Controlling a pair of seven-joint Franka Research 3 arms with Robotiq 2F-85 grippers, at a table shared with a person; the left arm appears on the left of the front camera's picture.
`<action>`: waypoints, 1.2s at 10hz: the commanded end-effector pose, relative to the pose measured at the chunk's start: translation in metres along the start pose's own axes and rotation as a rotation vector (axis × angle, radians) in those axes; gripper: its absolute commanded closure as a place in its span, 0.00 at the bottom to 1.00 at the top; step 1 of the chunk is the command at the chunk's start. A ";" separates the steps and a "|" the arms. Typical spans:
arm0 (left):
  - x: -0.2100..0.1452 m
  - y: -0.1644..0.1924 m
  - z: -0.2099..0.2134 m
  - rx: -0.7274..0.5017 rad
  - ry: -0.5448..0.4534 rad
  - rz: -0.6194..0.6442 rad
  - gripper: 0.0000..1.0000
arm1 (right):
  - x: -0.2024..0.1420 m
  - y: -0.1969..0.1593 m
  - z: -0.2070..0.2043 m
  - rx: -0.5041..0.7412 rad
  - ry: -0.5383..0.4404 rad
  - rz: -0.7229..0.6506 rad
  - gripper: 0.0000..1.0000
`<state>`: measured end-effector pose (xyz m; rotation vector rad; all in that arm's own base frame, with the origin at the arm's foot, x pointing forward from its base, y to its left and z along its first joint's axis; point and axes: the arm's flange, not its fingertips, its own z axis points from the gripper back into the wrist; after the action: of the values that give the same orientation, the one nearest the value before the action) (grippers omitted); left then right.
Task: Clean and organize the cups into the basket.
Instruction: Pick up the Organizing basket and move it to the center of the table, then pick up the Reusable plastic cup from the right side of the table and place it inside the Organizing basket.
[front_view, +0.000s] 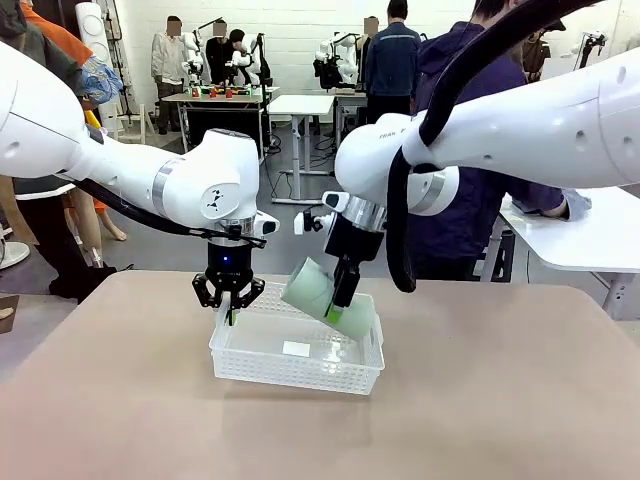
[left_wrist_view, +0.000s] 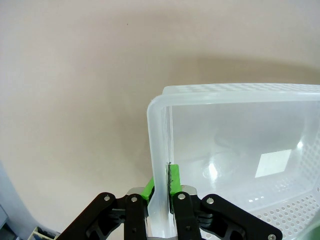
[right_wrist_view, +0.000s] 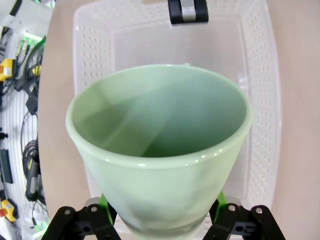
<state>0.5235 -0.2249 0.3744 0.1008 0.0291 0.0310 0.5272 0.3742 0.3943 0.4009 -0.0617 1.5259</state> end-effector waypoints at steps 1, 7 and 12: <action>0.000 0.001 0.002 0.000 -0.004 0.000 1.00 | 0.001 -0.001 -0.009 0.019 0.048 -0.018 0.17; 0.000 0.001 0.002 0.000 -0.004 0.000 1.00 | -0.004 0.002 -0.018 0.059 0.046 -0.025 0.00; 0.000 0.001 0.002 0.000 -0.004 0.000 1.00 | -0.069 0.053 0.128 -0.064 -0.409 0.096 0.00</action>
<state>0.5236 -0.2246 0.3744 0.1009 0.0291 0.0314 0.5252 0.3350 0.4764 0.5428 -0.2681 1.5175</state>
